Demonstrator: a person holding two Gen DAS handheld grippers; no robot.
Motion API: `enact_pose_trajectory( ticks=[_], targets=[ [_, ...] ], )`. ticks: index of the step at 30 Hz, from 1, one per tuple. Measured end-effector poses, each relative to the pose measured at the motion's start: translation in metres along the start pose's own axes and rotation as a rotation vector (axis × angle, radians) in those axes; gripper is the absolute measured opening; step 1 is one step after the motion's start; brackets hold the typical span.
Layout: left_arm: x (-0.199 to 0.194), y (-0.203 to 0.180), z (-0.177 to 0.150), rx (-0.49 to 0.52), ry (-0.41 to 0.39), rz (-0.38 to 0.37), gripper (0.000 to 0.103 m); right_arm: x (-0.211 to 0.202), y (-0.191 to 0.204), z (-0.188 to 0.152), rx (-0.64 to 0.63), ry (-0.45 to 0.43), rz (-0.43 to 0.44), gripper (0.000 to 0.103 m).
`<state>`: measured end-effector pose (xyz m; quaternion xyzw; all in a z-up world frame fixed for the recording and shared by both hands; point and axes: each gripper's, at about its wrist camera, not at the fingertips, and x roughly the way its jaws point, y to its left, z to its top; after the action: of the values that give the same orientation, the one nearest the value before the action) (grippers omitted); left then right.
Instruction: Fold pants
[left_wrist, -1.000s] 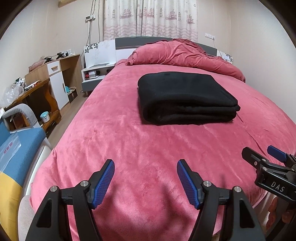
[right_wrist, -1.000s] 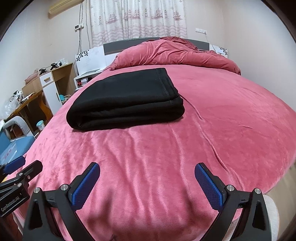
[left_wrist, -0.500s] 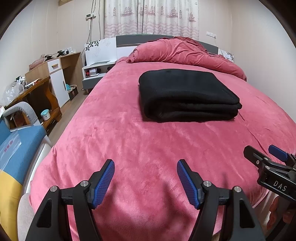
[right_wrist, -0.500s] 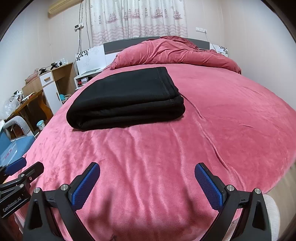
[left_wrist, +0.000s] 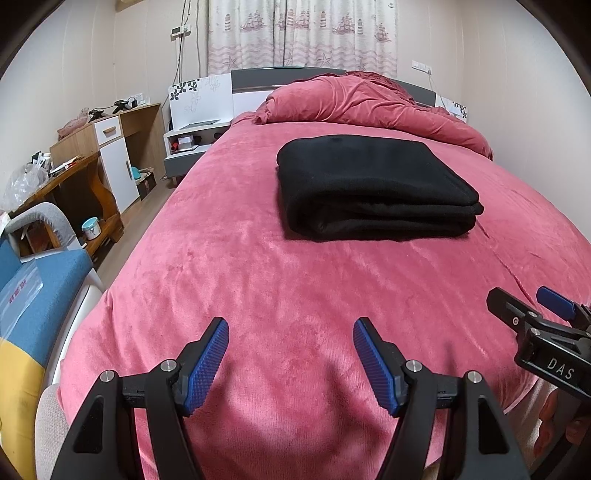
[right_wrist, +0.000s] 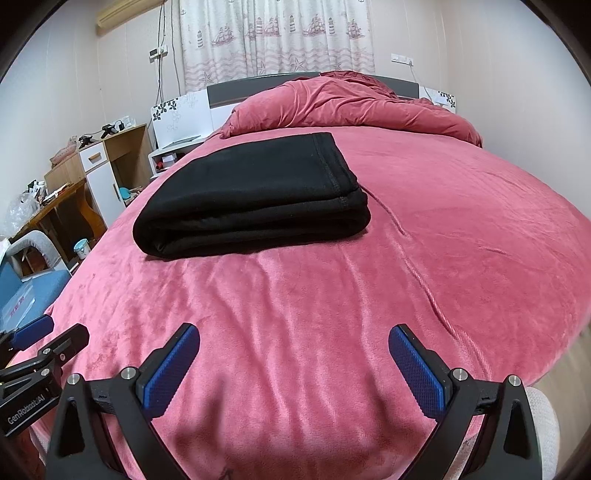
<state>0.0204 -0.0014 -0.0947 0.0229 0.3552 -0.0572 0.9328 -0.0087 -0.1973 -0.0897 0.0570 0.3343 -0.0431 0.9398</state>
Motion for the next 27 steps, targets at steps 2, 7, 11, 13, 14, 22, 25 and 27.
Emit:
enact_pose_trajectory(
  ticks=[2, 7, 11, 13, 14, 22, 25, 27],
  targets=[
    [0.0000, 0.0002, -0.0002, 0.000, 0.002, 0.000, 0.071, 0.0001, -0.0001, 0.0000, 0.001, 0.001, 0.001, 0.103],
    [-0.0001, 0.0008, -0.0004, -0.001, 0.003, 0.001, 0.071, 0.0000, -0.0003, 0.0000, 0.000, 0.002, 0.000, 0.103],
    [-0.0006, 0.0000, -0.0008, 0.000, 0.006, 0.002, 0.071, 0.0002, -0.0003, -0.0001, 0.000, 0.003, 0.001, 0.103],
    [-0.0011, -0.0001, -0.0010, 0.000, 0.006, 0.002, 0.071, 0.0002, -0.0006, -0.0001, 0.001, 0.002, 0.003, 0.103],
    [-0.0009, -0.0006, -0.0011, -0.001, 0.005, 0.003, 0.071, 0.0006, -0.0003, -0.0003, 0.000, 0.003, 0.004, 0.103],
    [-0.0008, -0.0015, -0.0019, 0.003, 0.006, 0.006, 0.071, 0.0016, 0.0008, -0.0009, 0.001, 0.005, 0.004, 0.103],
    [-0.0004, -0.0015, -0.0021, 0.003, 0.007, 0.006, 0.071, 0.0013, 0.0009, -0.0008, 0.001, 0.006, 0.004, 0.103],
    [-0.0008, -0.0018, -0.0023, 0.001, 0.006, 0.007, 0.071, 0.0016, 0.0008, -0.0009, 0.001, 0.007, 0.003, 0.103]
  ],
)
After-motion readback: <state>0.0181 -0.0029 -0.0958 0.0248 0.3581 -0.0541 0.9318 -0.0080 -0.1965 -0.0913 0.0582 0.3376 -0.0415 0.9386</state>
